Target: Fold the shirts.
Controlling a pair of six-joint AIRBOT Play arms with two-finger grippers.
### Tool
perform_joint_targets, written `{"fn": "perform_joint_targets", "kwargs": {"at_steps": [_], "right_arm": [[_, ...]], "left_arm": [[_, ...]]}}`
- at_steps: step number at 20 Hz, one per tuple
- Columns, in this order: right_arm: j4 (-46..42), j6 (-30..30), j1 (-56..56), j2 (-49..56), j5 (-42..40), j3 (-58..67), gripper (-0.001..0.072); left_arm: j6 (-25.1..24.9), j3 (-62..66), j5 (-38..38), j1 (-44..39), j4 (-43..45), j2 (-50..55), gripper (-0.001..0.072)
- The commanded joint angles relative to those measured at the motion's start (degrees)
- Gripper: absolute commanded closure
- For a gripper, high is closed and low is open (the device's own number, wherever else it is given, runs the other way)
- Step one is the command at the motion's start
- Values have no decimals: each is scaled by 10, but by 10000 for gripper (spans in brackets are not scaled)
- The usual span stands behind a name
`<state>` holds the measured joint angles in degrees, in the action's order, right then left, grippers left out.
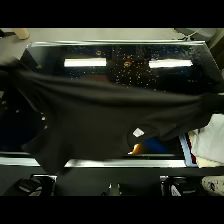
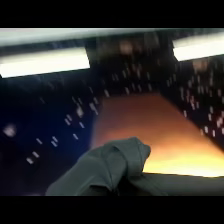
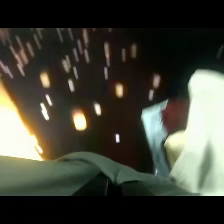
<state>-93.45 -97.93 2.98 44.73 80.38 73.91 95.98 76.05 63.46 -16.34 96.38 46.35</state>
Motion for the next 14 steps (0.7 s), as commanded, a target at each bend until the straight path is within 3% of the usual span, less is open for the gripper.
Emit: {"fn": "perform_joint_targets", "kwargs": {"at_steps": [1, 2, 4, 5, 6, 7, 9, 10, 14], "right_arm": [[16, -47, 0, 64, -159, -148, 681], [17, -82, 0, 91, -211, -175, 681], [51, -133, 0, 143, -234, -186, 680], [75, -133, 0, 161, -236, -186, 680], [91, -132, 0, 171, -235, -186, 680], [92, -128, 0, 173, -234, -186, 680], [87, -96, 0, 168, -226, -185, 680], [86, -73, 0, 167, -212, -185, 680], [85, -42, 0, 167, -143, -185, 679]], "left_arm": [[1, -214, -192, 2, -75, 28, 680], [7, -249, -235, 2, -88, 54, 680], [46, -255, -229, 2, -90, 126, 669], [47, -240, -207, 2, -95, 157, 533], [38, -210, -164, 3, -92, 185, 212], [17, -171, -112, 10, -92, 204, 8], [-51, -83, 15, 40, -88, 226, 8], [-62, -58, 62, 62, -89, 224, 14], [-61, -137, 160, 122, -192, 200, 25]]}}
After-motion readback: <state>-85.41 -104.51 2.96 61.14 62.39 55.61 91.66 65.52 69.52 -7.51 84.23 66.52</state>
